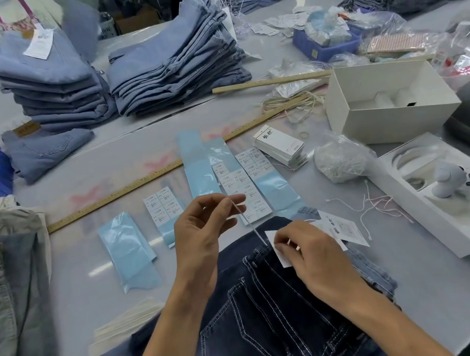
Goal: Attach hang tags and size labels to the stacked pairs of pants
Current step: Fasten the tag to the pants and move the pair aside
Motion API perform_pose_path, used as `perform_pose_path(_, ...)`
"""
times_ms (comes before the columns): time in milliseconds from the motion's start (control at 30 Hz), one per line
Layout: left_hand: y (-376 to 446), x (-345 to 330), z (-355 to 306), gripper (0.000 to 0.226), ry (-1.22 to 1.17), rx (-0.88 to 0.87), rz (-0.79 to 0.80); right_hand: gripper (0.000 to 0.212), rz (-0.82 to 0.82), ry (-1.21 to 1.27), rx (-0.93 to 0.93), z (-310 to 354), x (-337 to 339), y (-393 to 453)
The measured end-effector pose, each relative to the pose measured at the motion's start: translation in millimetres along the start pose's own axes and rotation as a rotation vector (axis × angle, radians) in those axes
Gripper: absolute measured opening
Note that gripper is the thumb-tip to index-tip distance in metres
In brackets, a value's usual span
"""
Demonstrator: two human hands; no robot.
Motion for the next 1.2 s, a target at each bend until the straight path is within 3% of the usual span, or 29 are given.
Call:
perform_pose_path(200,2,-20,-6,0.004,-0.050,-0.011,0.063,0.019,-0.120,0.350,-0.079,8,30,-5)
perform_pose_path(400,-9,-51,-4,0.009,0.134,-0.062,0.208,0.019,-0.232,0.485,-0.089,12,61,-9)
perform_pose_path(633,-15,-53,1,0.012,0.329,-0.117,0.253,0.031,-0.069,0.485,-0.155,0,25,-17)
perform_pose_path(767,-22,-49,10,0.016,0.458,-0.133,0.295,0.027,-0.126,0.649,-0.253,-17,15,-22)
perform_pose_path(967,-31,-39,16,0.022,0.445,-0.086,0.297,0.013,-0.172,0.949,-0.390,-33,11,-29)
perform_pose_path(1200,-37,-51,17,0.023,0.451,-0.085,0.319,0.015,-0.160,1.093,-0.451,-28,7,-33)
Point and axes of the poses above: each hand's wrist, its own y-axis towards the middle knuckle, its own x-axis out of the back of the hand, z = x × y, the point moved 10 cm from there along y, towards the middle knuckle, and after that the axes turned 10 degrees about y, right-handed, at the moved point
